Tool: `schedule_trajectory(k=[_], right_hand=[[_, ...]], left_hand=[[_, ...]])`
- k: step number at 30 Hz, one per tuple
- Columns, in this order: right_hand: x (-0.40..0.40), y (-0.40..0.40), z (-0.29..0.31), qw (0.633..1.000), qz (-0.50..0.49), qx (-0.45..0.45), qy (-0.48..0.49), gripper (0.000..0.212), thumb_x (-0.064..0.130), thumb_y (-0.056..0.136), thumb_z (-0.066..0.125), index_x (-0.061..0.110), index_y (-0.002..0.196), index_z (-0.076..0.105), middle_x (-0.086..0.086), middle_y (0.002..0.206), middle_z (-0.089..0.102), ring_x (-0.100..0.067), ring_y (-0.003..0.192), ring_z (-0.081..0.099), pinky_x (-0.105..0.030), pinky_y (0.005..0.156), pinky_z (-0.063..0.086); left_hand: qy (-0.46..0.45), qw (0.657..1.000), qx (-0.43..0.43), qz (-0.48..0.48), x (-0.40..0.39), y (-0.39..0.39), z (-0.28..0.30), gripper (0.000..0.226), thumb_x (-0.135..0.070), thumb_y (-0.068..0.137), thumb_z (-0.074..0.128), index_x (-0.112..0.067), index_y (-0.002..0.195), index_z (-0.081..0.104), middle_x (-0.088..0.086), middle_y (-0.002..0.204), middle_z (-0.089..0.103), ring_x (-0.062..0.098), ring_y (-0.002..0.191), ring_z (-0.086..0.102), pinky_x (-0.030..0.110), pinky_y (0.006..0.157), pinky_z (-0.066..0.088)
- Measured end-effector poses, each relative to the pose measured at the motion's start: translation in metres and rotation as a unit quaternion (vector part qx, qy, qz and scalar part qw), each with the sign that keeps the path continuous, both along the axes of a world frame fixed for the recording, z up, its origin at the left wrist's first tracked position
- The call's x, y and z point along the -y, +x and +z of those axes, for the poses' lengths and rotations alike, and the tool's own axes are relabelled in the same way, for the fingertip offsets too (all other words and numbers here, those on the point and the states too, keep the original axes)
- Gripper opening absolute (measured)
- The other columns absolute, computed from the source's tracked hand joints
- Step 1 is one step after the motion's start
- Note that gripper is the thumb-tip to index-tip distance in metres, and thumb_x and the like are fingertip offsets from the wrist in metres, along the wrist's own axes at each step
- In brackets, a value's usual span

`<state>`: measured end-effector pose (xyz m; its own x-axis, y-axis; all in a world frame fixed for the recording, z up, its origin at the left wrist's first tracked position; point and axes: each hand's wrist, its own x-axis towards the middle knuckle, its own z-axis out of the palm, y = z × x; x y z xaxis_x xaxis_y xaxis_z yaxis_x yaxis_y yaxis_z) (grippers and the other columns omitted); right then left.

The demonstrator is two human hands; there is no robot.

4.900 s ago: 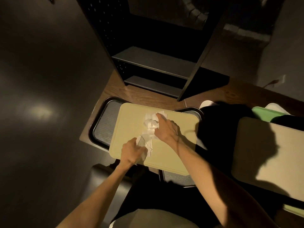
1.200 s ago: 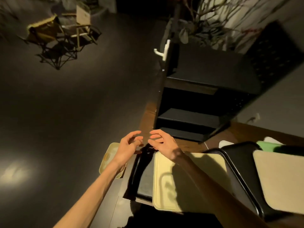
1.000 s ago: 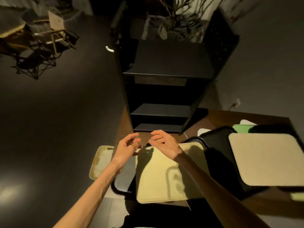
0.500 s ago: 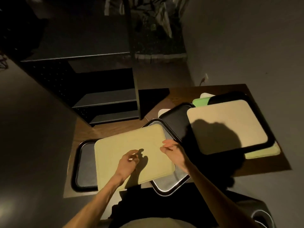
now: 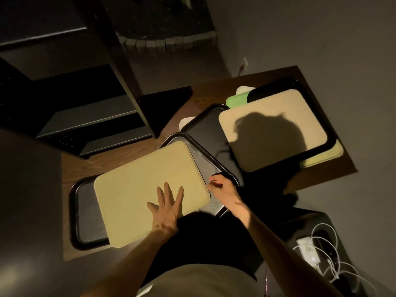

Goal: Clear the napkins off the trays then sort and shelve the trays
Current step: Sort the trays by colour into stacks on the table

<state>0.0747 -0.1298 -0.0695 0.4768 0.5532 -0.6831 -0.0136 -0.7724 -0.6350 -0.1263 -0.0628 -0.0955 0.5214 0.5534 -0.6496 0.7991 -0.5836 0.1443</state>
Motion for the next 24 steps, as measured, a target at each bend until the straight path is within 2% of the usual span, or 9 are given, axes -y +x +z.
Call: schedule_trajectory(k=[5, 8, 11, 13, 16, 18, 20, 22, 24], right_hand=[[0.007, -0.012, -0.011, 1.0, -0.018, -0.02, 0.0, 0.029, 0.016, 0.086, 0.069, 0.013, 0.115, 0.066, -0.002, 0.099, 0.069, -0.019, 0.098, 0.066, -0.035, 0.093, 0.054], [0.006, -0.016, -0.013, 0.999, -0.013, -0.032, 0.004, 0.025, 0.018, 0.085, 0.069, 0.016, 0.11, 0.068, 0.0, 0.096, 0.069, -0.02, 0.095, 0.065, -0.04, 0.092, 0.055], [0.001, -0.016, -0.006, 1.0, -0.005, -0.021, 0.006, 0.023, 0.019, 0.088, 0.067, 0.017, 0.111, 0.068, 0.002, 0.097, 0.067, -0.017, 0.096, 0.064, -0.034, 0.092, 0.054], [-0.005, -0.014, 0.005, 1.0, -0.015, -0.006, 0.017, 0.022, 0.015, 0.091, 0.064, 0.014, 0.113, 0.068, 0.002, 0.098, 0.067, -0.014, 0.094, 0.062, -0.024, 0.085, 0.052], [-0.015, -0.015, 0.028, 0.997, -0.045, 0.032, 0.055, 0.019, 0.01, 0.093, 0.06, 0.008, 0.109, 0.07, -0.004, 0.099, 0.07, -0.019, 0.094, 0.064, -0.014, 0.072, 0.051], [-0.023, -0.014, 0.038, 0.994, -0.044, 0.072, 0.073, 0.019, 0.01, 0.092, 0.06, -0.002, 0.104, 0.068, -0.016, 0.1, 0.072, -0.03, 0.093, 0.066, -0.029, 0.075, 0.057], [-0.031, -0.015, 0.056, 0.987, -0.072, 0.088, 0.112, 0.021, 0.013, 0.089, 0.062, 0.001, 0.104, 0.07, -0.016, 0.104, 0.073, -0.024, 0.091, 0.069, -0.03, 0.078, 0.058], [-0.042, -0.015, 0.077, 0.976, -0.109, 0.085, 0.169, 0.035, 0.029, 0.08, 0.064, 0.003, 0.103, 0.073, -0.01, 0.103, 0.073, -0.02, 0.093, 0.067, -0.033, 0.085, 0.056], [-0.05, -0.011, 0.091, 0.965, -0.134, 0.06, 0.216, 0.053, 0.043, 0.071, 0.058, 0.002, 0.101, 0.072, -0.008, 0.101, 0.07, -0.022, 0.094, 0.066, -0.042, 0.09, 0.054]], left_hand=[[0.067, 0.998, 0.011, 0.012, 0.004, -0.006, -0.024, 0.116, -0.068, 0.078, 0.062, -0.038, 0.147, -0.026, 0.015, 0.15, -0.043, 0.044, 0.145, -0.019, 0.078, 0.103, 0.014], [0.071, 0.997, 0.012, -0.014, 0.004, -0.01, -0.023, 0.103, -0.075, 0.083, 0.045, -0.035, 0.15, -0.022, 0.019, 0.153, -0.034, 0.049, 0.145, -0.015, 0.076, 0.103, 0.014], [0.076, 0.995, 0.033, -0.053, -0.001, -0.017, -0.001, 0.096, -0.082, 0.081, 0.036, -0.029, 0.155, 0.007, 0.026, 0.16, 0.007, 0.056, 0.142, 0.015, 0.075, 0.096, 0.029], [0.085, 0.993, 0.031, -0.082, -0.004, -0.024, 0.009, 0.091, -0.076, 0.081, 0.047, -0.024, 0.153, 0.026, 0.026, 0.153, 0.031, 0.056, 0.132, 0.038, 0.071, 0.087, 0.044], [0.089, 0.987, 0.026, -0.129, -0.012, -0.029, 0.032, 0.094, -0.07, 0.072, 0.064, -0.019, 0.147, 0.037, 0.025, 0.144, 0.046, 0.055, 0.121, 0.051, 0.067, 0.08, 0.05], [0.082, 0.983, 0.036, -0.163, -0.018, -0.027, 0.047, 0.107, -0.057, 0.057, 0.08, -0.016, 0.146, 0.037, 0.026, 0.141, 0.05, 0.053, 0.117, 0.055, 0.062, 0.078, 0.053], [0.092, 0.978, 0.053, -0.177, -0.026, -0.026, 0.076, 0.115, -0.034, 0.041, 0.091, -0.014, 0.142, 0.041, 0.021, 0.138, 0.055, 0.047, 0.114, 0.06, 0.054, 0.074, 0.058], [0.14, 0.97, 0.077, -0.182, -0.045, -0.023, 0.102, 0.107, -0.018, 0.036, 0.091, -0.013, 0.135, 0.053, 0.013, 0.131, 0.063, 0.038, 0.103, 0.069, 0.042, 0.062, 0.06], [0.182, 0.962, 0.11, -0.173, -0.065, -0.018, 0.126, 0.09, -0.007, 0.044, 0.084, -0.014, 0.129, 0.055, 0.007, 0.119, 0.07, 0.031, 0.08, 0.074, 0.034, 0.045, 0.055]])
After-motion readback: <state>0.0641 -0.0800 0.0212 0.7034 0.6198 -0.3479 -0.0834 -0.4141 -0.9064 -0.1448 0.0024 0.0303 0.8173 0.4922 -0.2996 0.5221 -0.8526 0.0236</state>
